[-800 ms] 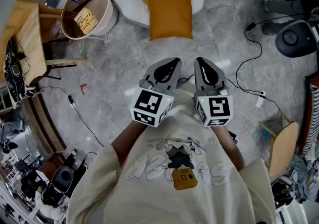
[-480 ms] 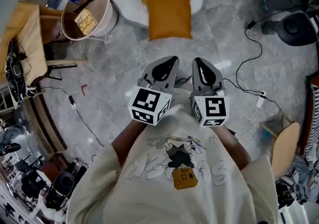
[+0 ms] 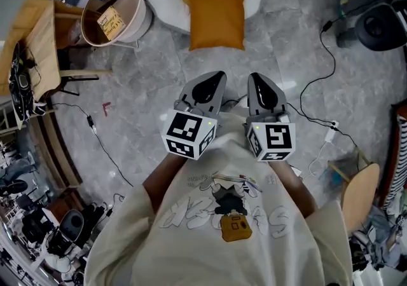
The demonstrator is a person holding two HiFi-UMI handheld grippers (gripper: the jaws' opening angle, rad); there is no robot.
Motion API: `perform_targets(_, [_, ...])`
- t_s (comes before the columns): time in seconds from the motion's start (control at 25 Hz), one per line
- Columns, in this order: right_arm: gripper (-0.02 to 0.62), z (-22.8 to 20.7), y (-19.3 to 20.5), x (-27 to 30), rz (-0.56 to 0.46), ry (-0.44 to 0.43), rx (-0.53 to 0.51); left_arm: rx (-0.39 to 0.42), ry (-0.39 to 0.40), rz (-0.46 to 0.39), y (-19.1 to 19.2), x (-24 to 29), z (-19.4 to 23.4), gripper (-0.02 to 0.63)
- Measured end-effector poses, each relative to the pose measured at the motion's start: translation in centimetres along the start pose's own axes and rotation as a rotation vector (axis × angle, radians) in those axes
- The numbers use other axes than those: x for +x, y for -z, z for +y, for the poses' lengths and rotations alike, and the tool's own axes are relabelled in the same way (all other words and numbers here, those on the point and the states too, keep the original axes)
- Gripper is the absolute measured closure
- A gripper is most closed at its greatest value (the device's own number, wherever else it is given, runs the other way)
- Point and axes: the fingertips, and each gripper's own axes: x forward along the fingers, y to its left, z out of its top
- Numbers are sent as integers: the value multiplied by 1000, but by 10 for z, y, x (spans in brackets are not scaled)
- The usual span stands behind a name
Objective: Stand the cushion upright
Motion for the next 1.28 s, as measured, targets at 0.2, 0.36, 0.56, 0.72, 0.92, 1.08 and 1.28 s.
perform_targets(0.2, [561, -21, 6, -20, 1, -2, 31, -15, -21, 20, 10, 1, -23, 601])
perform_targets(0.36, [562, -33, 19, -29, 6, -40, 103, -41, -60, 29, 24, 0, -32, 601])
perform_targets(0.56, [563, -35, 27, -38, 21, -69, 141, -99, -95, 41, 31, -5, -31, 601])
perform_targets(0.72, [569, -35, 24, -36, 22, -78, 139, -102, -80, 66, 34, -1, -34, 601])
perform_targets(0.92, [569, -33, 27, -17, 51, -89, 146, -121, -93, 69, 32, 6, -14, 601])
perform_targets(1.08, [569, -24, 20, 16, 68, -95, 143, -139, -90, 60, 22, 16, 19, 601])
perform_targets(1.28, [569, -25, 11, 59, 90, -42, 156, -136, -60, 74, 5, 35, 57, 601])
